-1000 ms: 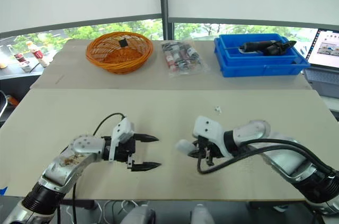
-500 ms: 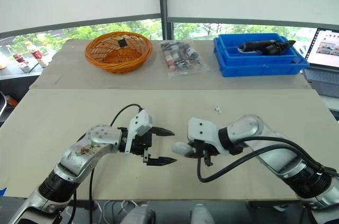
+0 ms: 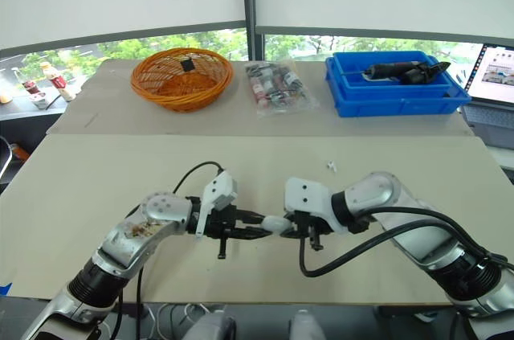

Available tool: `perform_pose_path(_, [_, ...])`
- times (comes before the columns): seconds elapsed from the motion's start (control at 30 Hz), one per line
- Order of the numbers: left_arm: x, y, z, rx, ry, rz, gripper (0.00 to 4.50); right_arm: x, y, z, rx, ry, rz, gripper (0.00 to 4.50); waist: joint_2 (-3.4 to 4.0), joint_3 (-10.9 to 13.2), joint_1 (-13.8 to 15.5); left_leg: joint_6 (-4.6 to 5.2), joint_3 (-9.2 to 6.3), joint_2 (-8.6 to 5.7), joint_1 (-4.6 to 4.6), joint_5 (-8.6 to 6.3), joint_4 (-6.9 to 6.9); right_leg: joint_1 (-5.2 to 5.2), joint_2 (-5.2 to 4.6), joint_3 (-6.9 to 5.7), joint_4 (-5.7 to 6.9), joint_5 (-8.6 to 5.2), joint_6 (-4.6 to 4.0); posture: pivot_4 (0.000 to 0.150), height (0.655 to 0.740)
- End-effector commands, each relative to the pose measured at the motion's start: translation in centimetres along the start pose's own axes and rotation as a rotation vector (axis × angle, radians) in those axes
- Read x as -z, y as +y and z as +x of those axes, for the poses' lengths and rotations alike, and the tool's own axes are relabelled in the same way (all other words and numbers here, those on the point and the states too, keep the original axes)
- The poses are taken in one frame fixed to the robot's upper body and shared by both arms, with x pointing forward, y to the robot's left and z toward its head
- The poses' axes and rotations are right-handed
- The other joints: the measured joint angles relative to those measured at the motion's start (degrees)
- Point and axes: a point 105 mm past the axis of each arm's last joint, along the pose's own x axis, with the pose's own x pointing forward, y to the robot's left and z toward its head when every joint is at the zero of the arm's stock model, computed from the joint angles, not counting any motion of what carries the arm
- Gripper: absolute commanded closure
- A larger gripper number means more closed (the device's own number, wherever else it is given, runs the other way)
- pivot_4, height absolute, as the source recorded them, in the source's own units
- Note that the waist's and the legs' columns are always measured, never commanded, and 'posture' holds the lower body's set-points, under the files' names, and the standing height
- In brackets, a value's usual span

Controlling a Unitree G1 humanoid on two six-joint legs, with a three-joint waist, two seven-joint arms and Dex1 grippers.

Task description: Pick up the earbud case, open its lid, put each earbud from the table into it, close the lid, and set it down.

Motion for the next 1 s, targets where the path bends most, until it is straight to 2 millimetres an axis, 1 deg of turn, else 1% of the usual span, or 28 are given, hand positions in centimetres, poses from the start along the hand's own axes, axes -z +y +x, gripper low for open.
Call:
perform_pose_path(0.03, [-0.8,0.0,0.2,-0.011,-0.027,0.041,4.0,-1.2,0.2,-0.5,0.004,-0.029,-0.06,3.78,0.0,0.0,0.0,0.0,0.0,0.0,0.0,0.0,0.0,0.0,0.0,0.0,0.0,0.0,0.0,0.15,0.74])
perform_pose_path(0.27, [-0.3,-0.1,0.0,-0.009,-0.02,0.041,4.0,-0.8,0.0,-0.6,0.002,-0.017,-0.057,3.78,0.0,0.0,0.01,0.0,0.0,0.0,0.0,0.0,0.0,0.0,0.0,0.0,0.01,0.0,0.0,0.15,0.74])
perform_pose_path(0.33, [0.1,-0.3,-0.2,-0.001,-0.023,0.027,4.0,-0.5,-0.2,-0.9,0.006,-0.002,-0.058,2.74,0.0,0.0,0.01,0.0,0.0,0.0,0.0,0.0,0.01,0.0,0.0,0.0,0.01,0.0,0.0,0.15,0.74])
perform_pose_path(0.37, [0.2,-0.3,-0.3,-0.001,-0.025,0.019,4.0,-0.3,-0.2,-1.2,0.007,0.007,-0.057,2.46,0.0,0.0,0.0,0.0,0.0,0.0,0.0,0.0,0.01,0.0,0.0,0.0,0.01,0.0,0.0,0.15,0.74])
perform_pose_path(0.47, [0.8,-0.3,-0.6,-0.005,-0.041,-0.015,4.0,0.3,-0.5,-2.1,0.029,0.035,-0.069,1.4,0.0,0.0,0.07,0.0,0.0,0.0,0.0,0.0,0.01,0.0,0.0,0.0,0.01,0.0,0.0,0.15,0.74])
perform_pose_path(0.5, [1.0,-0.4,-0.8,-0.003,-0.051,-0.032,4.0,0.5,-0.6,-2.6,0.038,0.043,-0.077,0.96,0.0,0.0,0.11,0.0,0.0,0.0,0.0,0.0,0.01,0.0,-0.01,0.0,0.01,0.0,0.0,0.15,0.74])
perform_pose_path(0.53, [1.2,-0.4,-0.9,-0.001,-0.059,-0.044,4.0,0.6,-0.6,-2.9,0.042,0.047,-0.083,0.75,0.0,0.0,0.12,0.0,0.0,0.0,0.0,0.0,0.02,0.0,-0.01,0.0,0.01,0.0,0.0,0.15,0.74])
perform_pose_path(0.57, [1.4,-0.4,-1.0,-0.005,-0.081,-0.062,4.0,0.6,-0.8,-3.4,0.054,0.049,-0.099,0.44,0.0,0.0,0.14,0.0,0.01,0.0,0.0,0.0,0.02,0.0,-0.01,0.0,0.01,0.0,0.0,0.15,0.74])
perform_pose_path(0.6, [1.6,-0.4,-1.0,-0.008,-0.097,-0.075,4.0,0.6,-0.8,-3.8,0.062,0.051,-0.111,0.01,0.0,0.0,0.13,0.0,0.01,0.0,0.0,0.0,0.02,0.01,-0.02,0.0,0.01,0.0,0.0,0.15,0.74])
perform_pose_path(0.67, [1.0,0.0,-1.4,-0.041,-0.247,-0.16,4.0,-0.5,-0.7,-4.6,0.077,-0.013,-0.146,0.0,0.0,0.0,0.1,0.0,0.01,0.0,0.01,0.0,0.02,0.0,-0.02,0.0,0.01,0.0,0.0,0.15,0.74])
perform_pose_path(0.7, [1.0,0.3,-1.5,-0.061,-0.282,-0.169,4.0,-1.1,-0.5,-4.9,0.083,-0.052,-0.142,0.0,0.0,0.0,0.11,0.0,0.01,0.0,0.01,0.0,0.02,0.0,-0.02,0.0,0.01,0.0,0.0,0.15,0.74])
perform_pose_path(0.77, [1.1,0.5,-1.7,-0.076,-0.303,-0.158,4.0,-2.0,-0.4,-4.9,0.095,-0.098,-0.143,0.0,-0.01,0.01,0.12,0.0,-0.01,0.01,0.0,0.0,0.04,0.0,-0.03,0.0,0.02,0.0,0.0,0.15,0.74])
perform_pose_path(0.83, [0.7,0.7,-1.6,-0.09,-0.329,-0.15,4.0,-2.5,-0.5,-4.6,0.116,-0.118,-0.157,0.0,-0.01,0.01,0.06,0.0,-0.02,0.02,0.03,0.0,0.03,0.01,-0.01,0.0,0.04,0.0,0.0,0.15,0.74])
perform_pose_path(0.9, [0.0,0.6,-1.4,-0.084,-0.349,-0.124,4.0,-3.0,-0.8,-4.2,0.141,-0.144,-0.153,0.0,-0.01,0.01,0.08,0.0,-0.01,0.01,0.03,0.0,0.03,0.01,-0.02,0.02,0.04,0.0,0.0,0.15,0.74])
perform_pose_path(1.0, [-0.6,0.3,-1.0,-0.059,-0.35,-0.09,4.0,-3.5,-1.6,-3.7,0.174,-0.165,-0.152,0.0,-0.01,0.01,0.1,0.0,-0.01,-0.01,0.02,0.0,0.04,0.01,-0.04,0.03,0.04,0.0,0.0,0.15,0.74])
